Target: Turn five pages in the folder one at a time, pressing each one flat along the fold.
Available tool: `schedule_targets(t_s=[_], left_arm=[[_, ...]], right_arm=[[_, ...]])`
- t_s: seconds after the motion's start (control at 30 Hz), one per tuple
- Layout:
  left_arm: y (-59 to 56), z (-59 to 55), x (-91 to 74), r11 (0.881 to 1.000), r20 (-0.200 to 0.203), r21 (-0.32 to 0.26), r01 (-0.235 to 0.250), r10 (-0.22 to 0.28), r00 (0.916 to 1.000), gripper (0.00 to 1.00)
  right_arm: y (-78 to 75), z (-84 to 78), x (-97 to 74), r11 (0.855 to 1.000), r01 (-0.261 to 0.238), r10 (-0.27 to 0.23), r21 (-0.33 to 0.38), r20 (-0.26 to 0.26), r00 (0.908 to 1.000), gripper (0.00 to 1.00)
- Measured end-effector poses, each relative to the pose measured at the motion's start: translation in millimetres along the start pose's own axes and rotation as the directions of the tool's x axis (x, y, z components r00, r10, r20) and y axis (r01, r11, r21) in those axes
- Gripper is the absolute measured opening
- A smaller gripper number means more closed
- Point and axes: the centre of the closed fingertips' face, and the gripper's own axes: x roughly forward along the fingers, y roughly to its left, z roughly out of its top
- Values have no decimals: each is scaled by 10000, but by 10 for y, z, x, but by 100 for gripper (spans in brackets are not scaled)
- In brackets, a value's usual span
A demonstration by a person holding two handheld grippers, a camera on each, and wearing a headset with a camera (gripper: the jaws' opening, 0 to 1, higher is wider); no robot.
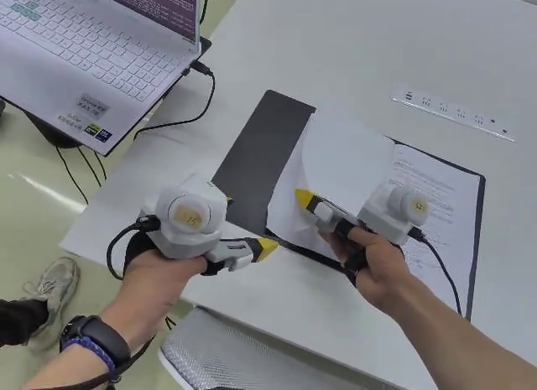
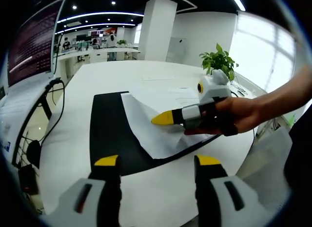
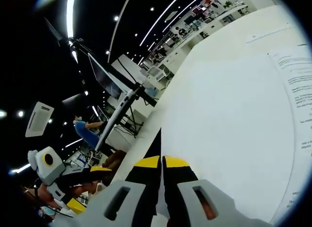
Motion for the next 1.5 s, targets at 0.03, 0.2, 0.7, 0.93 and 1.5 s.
schedule_targets(t_s=[0.03, 0.2, 0.7, 0.93, 1.5], left_arm=[[8, 2, -1, 10000, 9, -13, -10, 10, 10000, 61], [43, -5, -11, 9999, 5, -88, -63, 63, 10000, 60], [90, -86, 1, 9997, -281, -219, -97, 91, 9996, 60], [48, -72, -3, 9999, -372, -129, -89, 84, 9993, 59], [-191, -23, 152, 9991, -580, 247, 341, -326, 9978, 58]], right_arm=[[-19, -13, 21, 10000, 33, -33, 80, -26, 10000, 0], [-86, -88, 96, 9994, 148, -143, 317, -167, 9998, 1], [-156, -223, 202, 9974, 211, -177, 687, -498, 9986, 9], [-38, -210, 191, 9980, -223, 248, 585, -428, 9988, 20], [-22, -141, -471, 9690, -232, -106, -2458, -1351, 9908, 23]])
